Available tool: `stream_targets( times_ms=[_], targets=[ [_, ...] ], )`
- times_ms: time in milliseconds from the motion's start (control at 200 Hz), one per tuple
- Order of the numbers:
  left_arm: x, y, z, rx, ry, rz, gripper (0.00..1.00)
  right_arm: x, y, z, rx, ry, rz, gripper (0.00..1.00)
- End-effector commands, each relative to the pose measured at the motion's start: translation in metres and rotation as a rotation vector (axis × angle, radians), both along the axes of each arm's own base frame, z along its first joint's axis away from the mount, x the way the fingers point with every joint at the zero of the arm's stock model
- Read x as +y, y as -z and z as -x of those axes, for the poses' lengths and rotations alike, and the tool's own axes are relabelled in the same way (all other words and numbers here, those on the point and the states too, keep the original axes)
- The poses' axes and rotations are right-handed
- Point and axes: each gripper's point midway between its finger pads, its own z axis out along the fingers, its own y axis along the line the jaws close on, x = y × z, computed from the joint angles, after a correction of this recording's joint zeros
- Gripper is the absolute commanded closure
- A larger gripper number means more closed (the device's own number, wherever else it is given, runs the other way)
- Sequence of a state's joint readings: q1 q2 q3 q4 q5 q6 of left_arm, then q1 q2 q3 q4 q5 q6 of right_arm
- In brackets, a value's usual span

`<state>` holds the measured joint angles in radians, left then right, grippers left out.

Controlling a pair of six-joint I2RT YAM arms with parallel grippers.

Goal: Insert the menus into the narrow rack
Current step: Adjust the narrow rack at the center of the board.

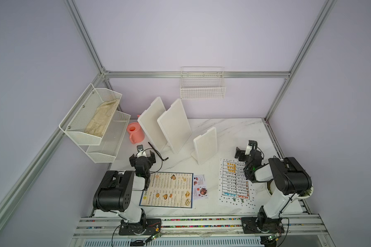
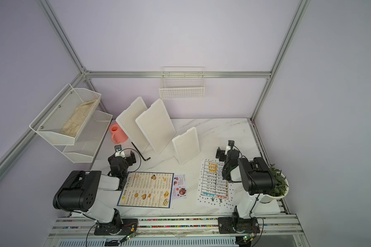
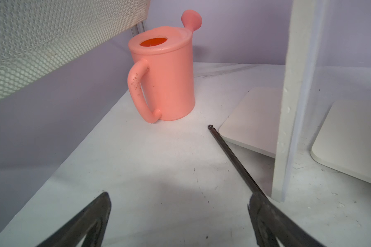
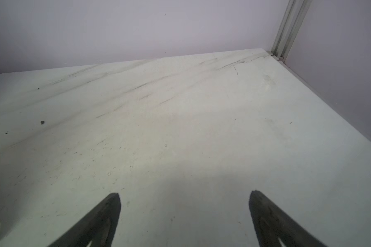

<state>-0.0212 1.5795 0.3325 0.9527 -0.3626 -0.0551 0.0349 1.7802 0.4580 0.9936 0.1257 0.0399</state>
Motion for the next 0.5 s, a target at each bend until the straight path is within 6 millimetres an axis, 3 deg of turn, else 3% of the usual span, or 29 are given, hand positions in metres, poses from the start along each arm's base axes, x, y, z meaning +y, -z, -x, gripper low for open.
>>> stream_targets(
  times_ms=[0,490],
  targets=[
    [-0.0018,-0.02,-0.0111,-0.057,0.009,-0.011,0.0,0.0012,-0.0065,-0.0042,-0.021,-0.004,0.001,0.03],
    [-0.0019,-0.0194,-0.0115,-0.055,0.009,-0.01,0.0,0.0015,-0.0062,-0.0042,-0.021,-0.005,-0.002,0.03]
  ],
)
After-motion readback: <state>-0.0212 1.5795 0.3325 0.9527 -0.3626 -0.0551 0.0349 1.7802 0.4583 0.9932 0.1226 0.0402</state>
